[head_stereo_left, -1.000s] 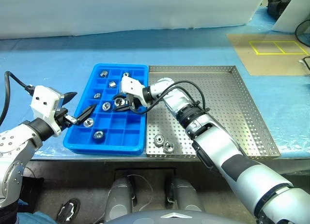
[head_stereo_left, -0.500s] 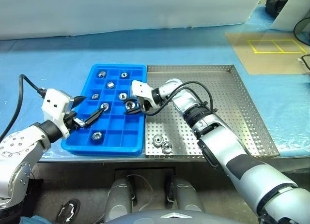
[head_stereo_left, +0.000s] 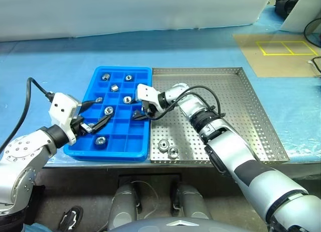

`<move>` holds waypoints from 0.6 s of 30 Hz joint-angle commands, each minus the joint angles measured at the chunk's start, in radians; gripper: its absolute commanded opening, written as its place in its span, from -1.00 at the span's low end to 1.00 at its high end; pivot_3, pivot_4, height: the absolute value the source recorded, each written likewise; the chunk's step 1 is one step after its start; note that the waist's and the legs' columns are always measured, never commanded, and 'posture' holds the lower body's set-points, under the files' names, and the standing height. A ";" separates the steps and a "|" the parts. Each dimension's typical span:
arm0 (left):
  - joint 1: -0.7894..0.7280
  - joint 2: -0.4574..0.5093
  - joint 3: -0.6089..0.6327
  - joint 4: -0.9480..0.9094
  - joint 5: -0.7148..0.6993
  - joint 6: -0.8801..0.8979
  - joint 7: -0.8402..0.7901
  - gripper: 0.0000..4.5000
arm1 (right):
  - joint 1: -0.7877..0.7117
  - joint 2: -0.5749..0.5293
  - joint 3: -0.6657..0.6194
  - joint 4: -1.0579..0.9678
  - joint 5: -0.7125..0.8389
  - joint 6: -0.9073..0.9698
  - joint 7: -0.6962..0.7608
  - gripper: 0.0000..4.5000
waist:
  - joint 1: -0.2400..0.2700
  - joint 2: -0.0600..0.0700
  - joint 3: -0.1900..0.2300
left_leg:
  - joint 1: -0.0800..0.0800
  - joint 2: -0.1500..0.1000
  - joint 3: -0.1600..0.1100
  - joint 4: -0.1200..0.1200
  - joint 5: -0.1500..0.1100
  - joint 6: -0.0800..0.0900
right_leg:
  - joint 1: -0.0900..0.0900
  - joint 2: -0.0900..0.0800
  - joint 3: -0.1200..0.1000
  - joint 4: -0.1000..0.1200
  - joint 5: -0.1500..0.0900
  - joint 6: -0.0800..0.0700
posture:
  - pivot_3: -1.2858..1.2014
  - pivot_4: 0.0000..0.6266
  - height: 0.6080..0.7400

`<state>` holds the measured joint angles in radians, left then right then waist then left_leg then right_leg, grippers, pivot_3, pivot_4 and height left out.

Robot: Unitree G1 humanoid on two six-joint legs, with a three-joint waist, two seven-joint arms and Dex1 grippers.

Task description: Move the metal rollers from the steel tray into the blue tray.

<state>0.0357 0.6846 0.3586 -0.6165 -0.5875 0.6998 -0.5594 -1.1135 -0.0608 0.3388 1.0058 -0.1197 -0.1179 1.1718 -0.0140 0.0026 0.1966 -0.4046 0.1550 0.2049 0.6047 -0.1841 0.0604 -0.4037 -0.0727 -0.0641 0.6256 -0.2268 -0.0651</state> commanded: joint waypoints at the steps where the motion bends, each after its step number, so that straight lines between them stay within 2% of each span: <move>1: -0.029 0.009 -0.001 -0.001 -0.012 -0.017 -0.011 0.85 | -0.019 -0.012 -0.044 -0.066 0.043 0.036 0.019 0.46 | 0.000 0.000 0.000 | 0.000 0.000 0.000 0.000 0.000 0.000 | 0.000 0.000 0.000 0.000 0.000 0.000 | -0.17 -0.52 1.00; 6: -0.079 0.001 -0.054 0.041 -0.006 -0.034 -0.042 0.85 | -0.018 -0.106 -0.103 -0.248 0.178 0.177 0.243 0.46 | 0.000 0.000 0.000 | 0.000 0.000 0.000 0.000 0.000 0.000 | 0.000 0.000 0.000 0.000 0.000 0.000 | -0.22 -0.52 1.00; 7: -0.094 -0.002 -0.074 0.054 0.001 -0.042 -0.051 0.85 | -0.001 -0.154 -0.098 -0.309 0.196 0.178 0.316 0.46 | 0.002 0.000 0.000 | 0.000 0.000 0.000 0.000 0.000 0.001 | 0.000 0.000 0.000 0.000 0.000 0.000 | -0.22 -0.52 1.00; 9: -0.129 -0.014 -0.117 0.086 0.013 -0.060 -0.064 0.85 | 0.074 -0.316 -0.002 -0.466 0.249 0.150 0.421 0.46 | 0.005 0.000 0.000 | -0.001 0.000 0.000 0.000 0.000 0.001 | 0.000 0.000 0.000 -0.001 0.000 0.000 | -0.24 -0.52 1.00; 12: -0.162 -0.031 -0.159 0.122 0.026 -0.082 -0.077 0.85 | 0.160 -0.511 0.130 -0.639 0.336 0.162 0.443 0.46 | 0.007 -0.002 -0.001 | 0.001 -0.001 0.000 0.000 -0.002 0.003 | 0.005 0.000 0.000 -0.005 0.000 0.000 | -0.26 -0.52 1.00; 14: -0.174 -0.038 -0.180 0.141 0.033 -0.094 -0.088 0.85 | 0.205 -0.595 0.188 -0.695 0.349 0.141 0.443 0.46 | -0.008 -0.002 -0.001 | 0.001 -0.001 0.000 0.001 -0.002 0.004 | 0.005 0.000 0.001 -0.006 0.000 0.000 | -0.28 -0.52 1.00; 18: -0.190 -0.044 -0.205 0.170 0.047 -0.113 -0.104 0.85 | 0.268 -0.617 0.220 -0.712 0.298 0.075 0.443 0.46 | -0.055 -0.002 -0.001 | 0.002 0.000 0.000 0.001 -0.001 0.003 | 0.003 0.001 0.001 -0.002 0.000 0.001 | -0.29 -0.52 1.00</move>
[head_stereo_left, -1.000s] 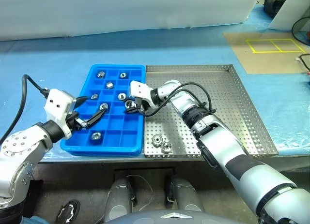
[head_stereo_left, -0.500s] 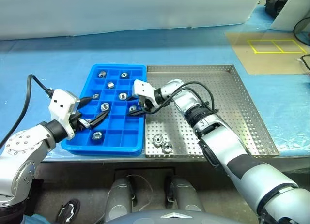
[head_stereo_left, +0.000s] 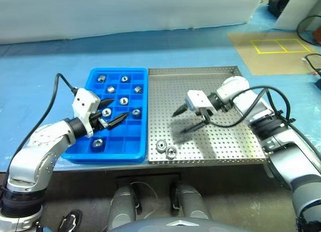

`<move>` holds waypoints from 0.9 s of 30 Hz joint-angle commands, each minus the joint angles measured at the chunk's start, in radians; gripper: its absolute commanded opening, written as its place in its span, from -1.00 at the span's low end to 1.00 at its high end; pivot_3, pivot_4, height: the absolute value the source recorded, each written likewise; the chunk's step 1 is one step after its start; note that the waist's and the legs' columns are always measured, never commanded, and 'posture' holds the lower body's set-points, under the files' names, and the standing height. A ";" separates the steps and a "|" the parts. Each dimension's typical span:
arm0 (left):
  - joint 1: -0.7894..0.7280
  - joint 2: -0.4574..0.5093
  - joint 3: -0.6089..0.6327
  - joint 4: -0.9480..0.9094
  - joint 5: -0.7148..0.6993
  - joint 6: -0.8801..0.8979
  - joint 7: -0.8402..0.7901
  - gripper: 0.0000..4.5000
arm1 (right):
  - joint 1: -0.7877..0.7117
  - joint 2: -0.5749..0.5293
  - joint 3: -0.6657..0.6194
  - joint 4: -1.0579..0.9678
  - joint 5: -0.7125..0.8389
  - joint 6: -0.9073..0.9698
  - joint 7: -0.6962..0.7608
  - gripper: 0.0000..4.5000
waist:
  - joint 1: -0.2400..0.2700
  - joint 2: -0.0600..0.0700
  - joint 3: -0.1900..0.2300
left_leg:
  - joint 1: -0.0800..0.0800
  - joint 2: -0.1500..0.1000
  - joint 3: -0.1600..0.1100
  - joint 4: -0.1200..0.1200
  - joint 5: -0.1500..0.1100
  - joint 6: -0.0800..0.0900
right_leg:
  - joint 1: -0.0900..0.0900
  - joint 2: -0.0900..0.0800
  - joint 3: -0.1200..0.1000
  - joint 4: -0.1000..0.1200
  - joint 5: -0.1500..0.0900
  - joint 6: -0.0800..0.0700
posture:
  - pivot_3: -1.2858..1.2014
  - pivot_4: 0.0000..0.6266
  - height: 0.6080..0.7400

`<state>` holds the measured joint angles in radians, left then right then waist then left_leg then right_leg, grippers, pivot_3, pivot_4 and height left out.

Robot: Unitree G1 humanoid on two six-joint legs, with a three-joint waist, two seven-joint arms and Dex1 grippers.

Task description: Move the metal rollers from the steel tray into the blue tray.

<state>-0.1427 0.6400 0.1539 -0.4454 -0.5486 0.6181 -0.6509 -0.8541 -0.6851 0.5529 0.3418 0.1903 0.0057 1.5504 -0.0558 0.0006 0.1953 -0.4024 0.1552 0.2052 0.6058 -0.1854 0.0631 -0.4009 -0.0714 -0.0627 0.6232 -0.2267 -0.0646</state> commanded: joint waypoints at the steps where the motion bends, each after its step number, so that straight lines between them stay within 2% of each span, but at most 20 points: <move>1: -0.015 0.001 -0.003 0.003 0.010 -0.032 -0.014 0.85 | 0.021 0.016 0.005 -0.052 -0.021 -0.047 0.063 0.46 | -0.018 0.000 0.000 | 0.000 0.002 0.000 0.000 0.001 -0.001 | 0.000 0.002 0.000 0.000 0.000 0.000 | -0.29 -0.52 1.00; 10: 0.002 0.019 0.021 -0.007 0.005 -0.026 -0.027 0.85 | 0.089 0.012 0.060 -0.035 -0.065 -0.095 0.064 0.46 | -0.028 0.000 0.000 | -0.002 0.006 -0.001 0.001 0.001 -0.002 | 0.000 0.007 0.000 -0.001 0.001 -0.002 | -0.27 -0.52 1.00; 27: 0.051 0.027 0.036 -0.038 0.001 -0.012 -0.011 0.85 | 0.110 0.145 0.036 -0.001 -0.131 -0.110 0.018 0.46 | -0.013 0.000 0.000 | -0.001 0.007 -0.001 0.002 0.001 -0.002 | 0.000 0.007 0.000 -0.001 0.001 -0.002 | -0.25 -0.52 1.00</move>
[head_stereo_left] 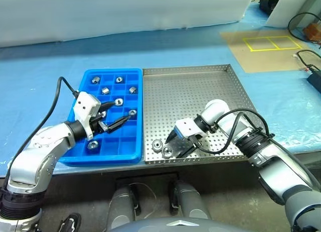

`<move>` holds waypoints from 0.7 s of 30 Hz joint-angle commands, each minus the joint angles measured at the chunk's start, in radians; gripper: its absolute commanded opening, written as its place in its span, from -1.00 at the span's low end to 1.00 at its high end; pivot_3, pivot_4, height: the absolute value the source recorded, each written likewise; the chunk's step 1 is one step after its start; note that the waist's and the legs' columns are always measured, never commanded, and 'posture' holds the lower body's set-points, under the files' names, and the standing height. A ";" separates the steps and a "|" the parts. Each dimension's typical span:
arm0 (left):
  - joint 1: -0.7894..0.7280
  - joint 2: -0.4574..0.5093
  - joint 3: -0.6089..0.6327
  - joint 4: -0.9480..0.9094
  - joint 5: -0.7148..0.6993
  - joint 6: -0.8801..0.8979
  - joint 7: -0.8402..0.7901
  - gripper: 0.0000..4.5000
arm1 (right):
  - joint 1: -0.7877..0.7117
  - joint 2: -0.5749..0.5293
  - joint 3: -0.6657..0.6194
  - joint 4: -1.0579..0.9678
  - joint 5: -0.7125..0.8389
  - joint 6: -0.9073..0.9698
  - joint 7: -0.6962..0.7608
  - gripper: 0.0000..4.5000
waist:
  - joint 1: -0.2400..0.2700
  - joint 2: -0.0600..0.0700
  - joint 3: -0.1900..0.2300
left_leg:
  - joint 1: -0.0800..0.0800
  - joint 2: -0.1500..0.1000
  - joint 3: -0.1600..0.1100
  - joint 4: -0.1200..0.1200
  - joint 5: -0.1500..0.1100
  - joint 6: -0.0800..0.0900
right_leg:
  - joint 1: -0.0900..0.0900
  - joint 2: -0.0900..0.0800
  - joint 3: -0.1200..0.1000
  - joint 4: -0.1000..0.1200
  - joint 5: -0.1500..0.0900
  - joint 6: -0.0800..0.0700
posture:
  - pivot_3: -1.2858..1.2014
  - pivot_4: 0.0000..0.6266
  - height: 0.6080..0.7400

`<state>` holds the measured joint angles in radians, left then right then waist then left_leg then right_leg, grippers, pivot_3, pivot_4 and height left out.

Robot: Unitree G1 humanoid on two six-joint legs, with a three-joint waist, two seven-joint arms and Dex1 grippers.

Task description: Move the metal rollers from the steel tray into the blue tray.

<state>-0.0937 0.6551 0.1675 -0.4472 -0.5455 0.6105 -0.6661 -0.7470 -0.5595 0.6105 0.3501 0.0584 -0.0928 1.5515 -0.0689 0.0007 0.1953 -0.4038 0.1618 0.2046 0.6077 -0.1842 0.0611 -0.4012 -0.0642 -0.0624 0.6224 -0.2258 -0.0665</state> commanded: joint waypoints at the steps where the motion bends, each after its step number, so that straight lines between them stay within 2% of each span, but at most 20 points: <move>1: 0.001 0.012 0.021 -0.037 -0.003 -0.003 0.005 0.85 | 0.003 0.026 -0.024 -0.007 -0.002 -0.010 0.010 0.46 | 0.001 0.000 0.000 | 0.000 0.000 0.000 0.000 0.000 0.000 | 0.000 0.000 0.000 0.000 0.000 0.000 | -0.25 -0.52 1.00; 21: -0.024 0.014 0.014 -0.048 -0.012 0.026 0.015 0.85 | -0.022 0.144 -0.098 0.110 -0.086 -0.014 -0.180 0.46 | 0.000 0.000 0.000 | 0.000 0.000 0.000 0.000 0.000 0.000 | 0.000 0.000 0.000 0.000 0.000 0.000 | -0.25 -0.52 1.00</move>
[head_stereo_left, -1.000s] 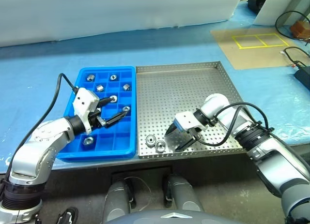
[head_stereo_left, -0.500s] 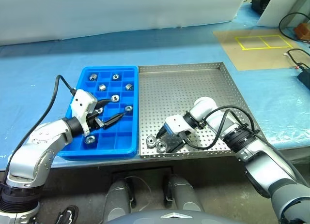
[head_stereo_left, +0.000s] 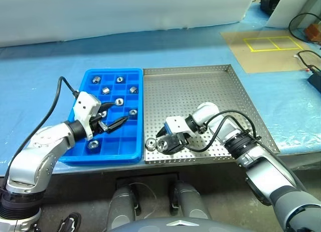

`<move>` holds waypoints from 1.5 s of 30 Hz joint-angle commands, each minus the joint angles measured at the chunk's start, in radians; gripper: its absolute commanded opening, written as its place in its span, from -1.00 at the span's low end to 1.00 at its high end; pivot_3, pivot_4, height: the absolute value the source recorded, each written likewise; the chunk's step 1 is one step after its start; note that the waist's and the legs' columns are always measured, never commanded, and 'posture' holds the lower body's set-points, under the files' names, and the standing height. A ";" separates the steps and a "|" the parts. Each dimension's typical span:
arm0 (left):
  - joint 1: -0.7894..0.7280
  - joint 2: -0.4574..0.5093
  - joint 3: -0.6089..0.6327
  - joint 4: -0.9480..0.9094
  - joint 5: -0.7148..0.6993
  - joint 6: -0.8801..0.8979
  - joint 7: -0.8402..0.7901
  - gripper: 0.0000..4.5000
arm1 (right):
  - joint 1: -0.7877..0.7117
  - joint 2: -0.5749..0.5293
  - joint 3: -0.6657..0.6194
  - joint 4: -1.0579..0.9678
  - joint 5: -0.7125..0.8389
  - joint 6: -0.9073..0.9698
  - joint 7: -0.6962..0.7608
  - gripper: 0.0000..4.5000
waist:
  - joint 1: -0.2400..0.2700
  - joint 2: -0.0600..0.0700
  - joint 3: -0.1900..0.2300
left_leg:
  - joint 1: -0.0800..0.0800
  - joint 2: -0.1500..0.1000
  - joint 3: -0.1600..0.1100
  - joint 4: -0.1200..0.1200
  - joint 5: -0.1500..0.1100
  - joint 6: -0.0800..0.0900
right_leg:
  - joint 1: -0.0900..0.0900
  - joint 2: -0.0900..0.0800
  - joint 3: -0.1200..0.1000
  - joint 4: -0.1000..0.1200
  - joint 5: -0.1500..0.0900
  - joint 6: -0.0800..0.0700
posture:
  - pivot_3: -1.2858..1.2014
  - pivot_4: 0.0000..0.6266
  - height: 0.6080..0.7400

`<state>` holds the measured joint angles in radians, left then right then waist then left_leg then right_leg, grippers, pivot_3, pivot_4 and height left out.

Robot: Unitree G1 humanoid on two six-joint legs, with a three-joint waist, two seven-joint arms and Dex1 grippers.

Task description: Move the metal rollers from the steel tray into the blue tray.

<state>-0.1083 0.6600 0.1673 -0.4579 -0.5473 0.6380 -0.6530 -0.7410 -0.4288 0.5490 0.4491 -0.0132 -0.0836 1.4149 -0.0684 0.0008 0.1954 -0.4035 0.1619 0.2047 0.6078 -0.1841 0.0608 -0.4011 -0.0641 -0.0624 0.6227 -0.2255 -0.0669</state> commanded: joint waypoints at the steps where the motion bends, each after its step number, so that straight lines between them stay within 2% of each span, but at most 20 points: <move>1: -0.009 0.008 0.014 -0.039 -0.010 -0.001 0.002 0.85 | -0.032 0.020 -0.041 0.022 -0.023 -0.028 -0.062 0.46 | -0.001 0.000 0.000 | 0.000 0.000 0.000 0.000 0.000 0.000 | 0.000 0.000 0.000 0.000 0.000 0.000 | -0.25 -0.52 1.00; 5: -0.011 0.007 0.012 -0.039 -0.010 0.002 0.003 0.85 | -0.045 0.037 -0.056 0.053 -0.029 -0.032 -0.079 0.46 | -0.001 0.000 0.000 | 0.001 0.000 0.000 0.000 0.000 -0.001 | 0.000 0.000 0.000 0.001 0.000 -0.001 | -0.26 -0.52 1.00; 8: -0.011 0.008 0.010 -0.038 -0.009 0.001 0.003 0.85 | -0.049 0.039 -0.061 0.057 -0.020 -0.033 -0.062 0.16 | 0.000 0.000 0.000 | 0.001 0.001 0.000 0.000 0.001 -0.001 | 0.000 0.001 0.000 0.001 0.001 -0.001 | -0.26 -0.52 1.00; 11: -0.013 0.008 0.008 -0.034 -0.007 0.000 0.001 0.85 | -0.051 0.043 -0.064 0.060 -0.024 -0.036 -0.069 -0.22 | 0.000 0.000 0.000 | 0.000 0.001 0.000 0.000 0.001 -0.001 | 0.000 0.001 0.000 0.000 0.001 -0.001 | -0.26 -0.52 1.00; 21: -0.012 0.012 0.010 -0.034 -0.005 -0.002 -0.002 0.85 | -0.057 0.036 -0.067 0.072 -0.017 -0.050 -0.043 -0.22 | 0.000 0.000 0.000 | 0.000 0.002 0.000 0.000 0.001 -0.001 | 0.000 0.003 0.000 0.000 0.001 -0.001 | -0.26 -0.52 1.00; 25: -0.035 -0.005 -0.001 -0.029 -0.002 -0.006 0.013 0.85 | -0.089 0.035 -0.108 0.055 0.036 0.046 -0.003 -0.22 | 0.000 0.000 0.000 | 0.000 0.002 0.000 0.000 0.001 -0.001 | 0.000 0.003 0.000 0.000 0.001 -0.001 | -0.26 -0.52 1.00; 35: -0.080 -0.021 -0.056 -0.005 0.028 -0.054 -0.014 0.85 | -0.129 -0.008 -0.171 0.098 0.031 0.065 0.016 -0.22 | 0.000 0.000 0.000 | -0.001 0.004 0.000 0.001 0.001 -0.002 | 0.000 0.004 0.000 0.000 0.001 -0.002 | -0.29 -0.52 1.00; 38: -0.098 -0.025 -0.082 0.035 0.122 -0.194 -0.025 0.85 | -0.129 -0.001 -0.191 0.066 0.073 0.171 0.040 -0.22 | -0.001 0.000 0.000 | -0.001 0.004 0.000 0.001 0.001 -0.002 | 0.000 0.005 0.000 0.000 0.001 -0.002 | -0.30 -0.52 1.00; 39: -0.105 -0.038 -0.086 0.058 0.144 -0.254 -0.033 0.85 | -0.140 0.014 -0.212 0.050 0.112 0.263 0.045 -0.22 | -0.001 0.001 0.000 | 0.000 0.004 0.000 0.001 0.001 -0.002 | 0.000 0.005 0.000 0.000 0.001 -0.002 | -0.30 -0.52 1.00; 42: -0.120 -0.070 -0.078 0.092 0.148 -0.339 -0.054 0.85 | -0.182 0.061 -0.281 0.021 0.203 0.493 0.010 -0.22 | -0.007 0.001 0.001 | 0.000 0.005 0.000 0.001 0.001 -0.002 | -0.001 0.005 0.000 -0.001 0.001 -0.003 | -0.30 -0.52 1.00; 45: -0.134 -0.093 -0.072 0.107 0.149 -0.403 -0.074 0.85 | -0.186 0.072 -0.306 -0.039 0.246 0.605 -0.005 -0.22 | -0.001 0.001 0.001 | -0.001 0.007 0.000 0.001 0.002 -0.003 | -0.002 0.007 0.000 0.000 0.002 -0.004 | -0.31 -0.52 1.00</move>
<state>-0.2284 0.5677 0.0793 -0.3422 -0.3991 0.2878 -0.7171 -0.9087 -0.3557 0.2796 0.4723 0.1846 0.4732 1.4118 -0.0693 0.0020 0.1960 -0.4044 0.1687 0.2048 0.6080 -0.1818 0.0572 -0.4030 -0.0570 -0.0620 0.6224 -0.2235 -0.0709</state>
